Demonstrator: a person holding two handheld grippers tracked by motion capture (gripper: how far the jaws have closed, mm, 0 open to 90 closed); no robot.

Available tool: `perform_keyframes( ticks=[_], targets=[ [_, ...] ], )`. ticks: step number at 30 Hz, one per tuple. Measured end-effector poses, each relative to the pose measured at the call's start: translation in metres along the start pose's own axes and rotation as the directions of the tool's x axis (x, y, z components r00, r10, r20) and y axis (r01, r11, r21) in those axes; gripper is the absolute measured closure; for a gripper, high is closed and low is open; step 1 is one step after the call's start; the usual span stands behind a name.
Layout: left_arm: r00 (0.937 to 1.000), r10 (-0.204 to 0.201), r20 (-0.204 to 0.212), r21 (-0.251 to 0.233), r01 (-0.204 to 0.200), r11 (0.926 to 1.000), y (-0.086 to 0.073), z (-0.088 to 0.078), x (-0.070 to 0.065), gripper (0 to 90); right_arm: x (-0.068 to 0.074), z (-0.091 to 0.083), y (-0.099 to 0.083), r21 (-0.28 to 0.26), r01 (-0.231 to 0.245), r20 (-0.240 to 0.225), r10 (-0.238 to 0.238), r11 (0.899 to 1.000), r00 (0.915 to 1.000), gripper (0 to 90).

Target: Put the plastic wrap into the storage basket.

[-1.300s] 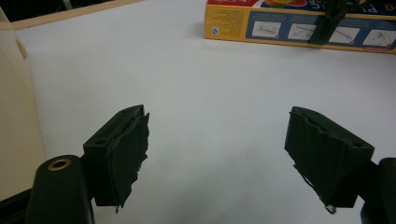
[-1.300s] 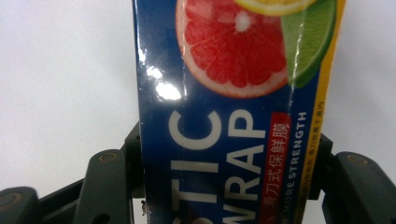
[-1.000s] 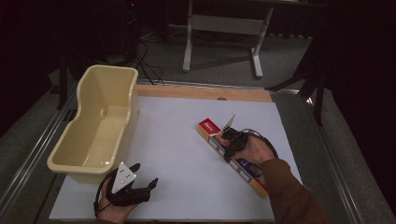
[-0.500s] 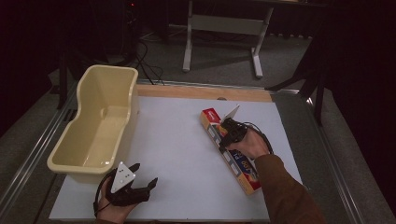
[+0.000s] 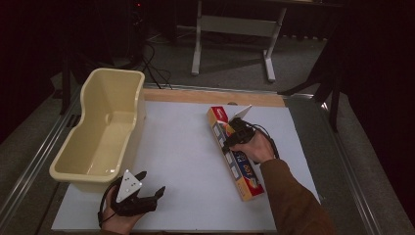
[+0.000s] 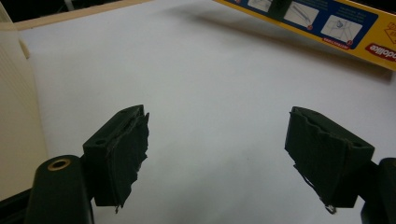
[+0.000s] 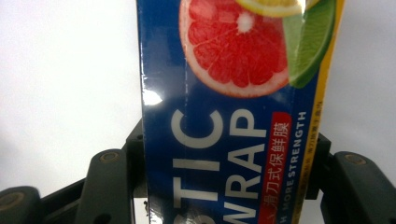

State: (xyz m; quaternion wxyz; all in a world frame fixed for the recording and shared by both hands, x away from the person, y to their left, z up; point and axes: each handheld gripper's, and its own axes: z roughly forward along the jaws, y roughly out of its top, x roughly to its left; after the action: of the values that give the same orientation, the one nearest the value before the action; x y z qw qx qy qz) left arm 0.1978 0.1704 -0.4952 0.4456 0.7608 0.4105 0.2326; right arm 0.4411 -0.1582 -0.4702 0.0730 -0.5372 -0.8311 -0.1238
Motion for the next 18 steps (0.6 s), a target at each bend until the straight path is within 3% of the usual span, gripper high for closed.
perform_keyframes(
  ticks=[5, 8, 15, 18],
  targets=[
    [1.0, 0.0, 0.0, -0.003, 0.0, 1.0, 0.0, -0.001, 0.0, 21.1, 0.002, -0.003, 0.004, -0.042, -0.031, -0.069, 0.028, 0.999, 0.9972, 40.6],
    [1.0, -0.003, -0.001, -0.005, 0.003, 1.0, 0.0, -0.001, 0.0, 21.1, 0.0, -0.004, 0.007, -0.071, -0.068, -0.125, 0.059, 0.995, 0.9904, 40.6],
    [1.0, -0.003, -0.002, -0.009, 0.003, 1.0, 0.0, -0.002, 0.0, 21.1, -0.005, -0.01, 0.009, -0.13, -0.169, -0.272, 0.129, 0.977, 0.9536, 40.7],
    [1.0, -0.003, -0.006, -0.012, 0.002, 0.9999, 0.0, -0.002, 0.0, 21.1, -0.005, -0.015, 0.01, -0.161, -0.205, -0.331, 0.143, 0.965, 0.9326, 40.7]
  ],
)
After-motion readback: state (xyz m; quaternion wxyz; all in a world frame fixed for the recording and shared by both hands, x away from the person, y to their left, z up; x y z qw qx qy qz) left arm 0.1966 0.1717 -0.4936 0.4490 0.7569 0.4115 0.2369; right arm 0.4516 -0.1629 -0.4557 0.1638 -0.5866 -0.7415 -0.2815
